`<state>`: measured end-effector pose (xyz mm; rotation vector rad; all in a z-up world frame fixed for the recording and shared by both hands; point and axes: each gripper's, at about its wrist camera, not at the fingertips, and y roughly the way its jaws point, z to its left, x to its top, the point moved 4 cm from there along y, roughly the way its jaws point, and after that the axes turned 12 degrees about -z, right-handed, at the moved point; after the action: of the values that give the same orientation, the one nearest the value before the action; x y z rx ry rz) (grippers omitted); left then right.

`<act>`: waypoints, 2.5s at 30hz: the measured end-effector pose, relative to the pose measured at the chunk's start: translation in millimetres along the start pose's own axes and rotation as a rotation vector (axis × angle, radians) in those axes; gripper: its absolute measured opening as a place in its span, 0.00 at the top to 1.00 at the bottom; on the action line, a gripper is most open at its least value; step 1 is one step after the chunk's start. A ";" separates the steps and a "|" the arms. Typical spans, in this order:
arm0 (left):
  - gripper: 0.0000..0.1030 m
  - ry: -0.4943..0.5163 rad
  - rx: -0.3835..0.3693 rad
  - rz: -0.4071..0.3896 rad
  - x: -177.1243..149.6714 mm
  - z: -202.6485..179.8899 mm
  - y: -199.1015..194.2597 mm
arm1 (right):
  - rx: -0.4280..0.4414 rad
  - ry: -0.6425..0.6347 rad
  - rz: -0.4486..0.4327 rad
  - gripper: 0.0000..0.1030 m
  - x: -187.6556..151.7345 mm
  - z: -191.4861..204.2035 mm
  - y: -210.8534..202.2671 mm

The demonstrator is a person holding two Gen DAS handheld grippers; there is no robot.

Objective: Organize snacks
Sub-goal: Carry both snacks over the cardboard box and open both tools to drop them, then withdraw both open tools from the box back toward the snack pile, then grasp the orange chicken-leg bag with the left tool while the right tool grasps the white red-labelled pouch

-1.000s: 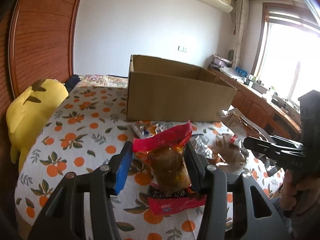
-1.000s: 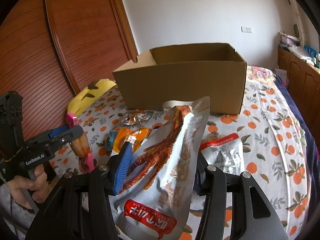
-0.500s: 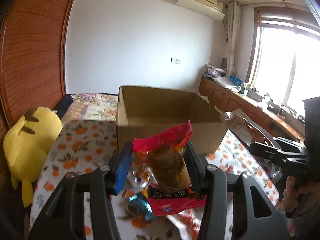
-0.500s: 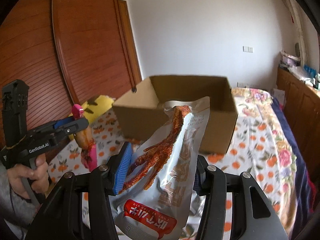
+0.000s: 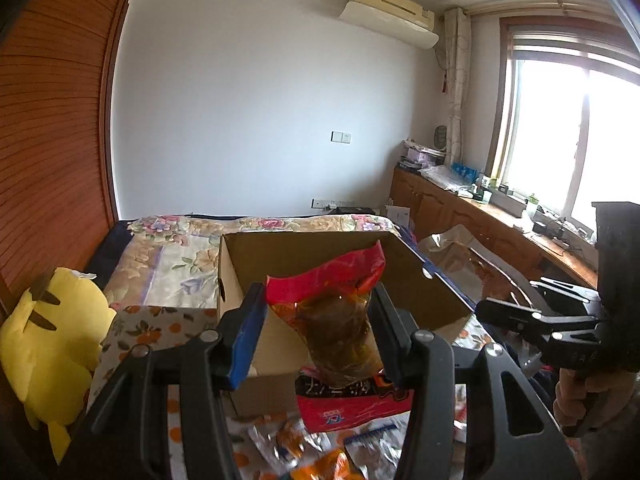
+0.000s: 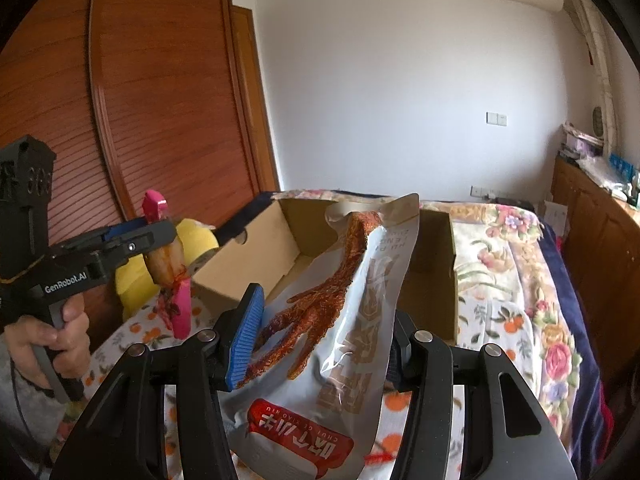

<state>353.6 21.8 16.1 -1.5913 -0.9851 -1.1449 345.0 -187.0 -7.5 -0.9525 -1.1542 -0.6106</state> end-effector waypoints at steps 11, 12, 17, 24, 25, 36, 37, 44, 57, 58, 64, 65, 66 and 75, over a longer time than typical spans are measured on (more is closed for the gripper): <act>0.50 -0.028 0.009 0.081 -9.9 19.9 72.6 | -0.004 0.052 0.103 0.49 -13.4 -23.0 63.8; 0.50 -0.032 0.007 0.089 -11.6 20.2 77.7 | -0.004 0.054 0.113 0.49 -14.8 -23.6 67.7; 0.49 -0.010 0.004 0.125 -22.5 18.0 95.3 | -0.004 0.065 0.152 0.48 -22.4 -27.7 90.3; 0.41 0.015 0.018 0.171 -29.2 11.8 103.1 | -0.034 0.047 0.194 0.44 -29.5 -26.1 100.3; 0.40 0.014 0.020 0.171 -28.3 12.7 103.1 | -0.045 0.042 0.200 0.39 -29.7 -25.6 100.8; 0.36 0.046 0.007 0.134 -15.8 -2.1 59.8 | -0.072 0.047 0.134 0.38 -14.3 -21.3 53.4; 0.35 0.050 0.007 0.129 -16.1 -3.9 54.7 | -0.076 0.041 0.126 0.38 -13.9 -19.9 45.4; 0.33 0.076 -0.010 0.122 -35.2 -26.0 8.2 | -0.114 0.034 0.106 0.38 -33.1 -17.7 -13.5; 0.33 0.046 -0.045 0.180 -89.9 -44.5 -47.8 | -0.177 0.151 0.171 0.38 -107.8 -22.4 -68.6; 0.32 0.046 -0.045 0.185 -92.9 -44.8 -50.2 | -0.181 0.163 0.176 0.38 -113.7 -22.6 -70.7; 0.32 0.048 -0.033 0.219 -115.4 -46.1 -62.7 | -0.197 0.170 0.207 0.37 -138.8 -22.9 -74.6; 0.32 0.043 -0.032 0.227 -119.6 -45.4 -64.1 | -0.207 0.170 0.212 0.37 -142.9 -24.5 -74.3; 0.32 0.040 -0.033 0.237 -124.3 -45.5 -65.3 | -0.220 0.171 0.217 0.37 -145.4 -26.2 -74.0; 0.30 0.032 -0.033 0.300 -160.5 -46.0 -68.8 | -0.203 0.182 0.252 0.37 -160.3 -29.3 -62.3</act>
<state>238.2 -19.0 -116.7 -1.6752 -0.6811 -0.9795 257.3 -253.0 -143.1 -1.1690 -0.8057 -0.6031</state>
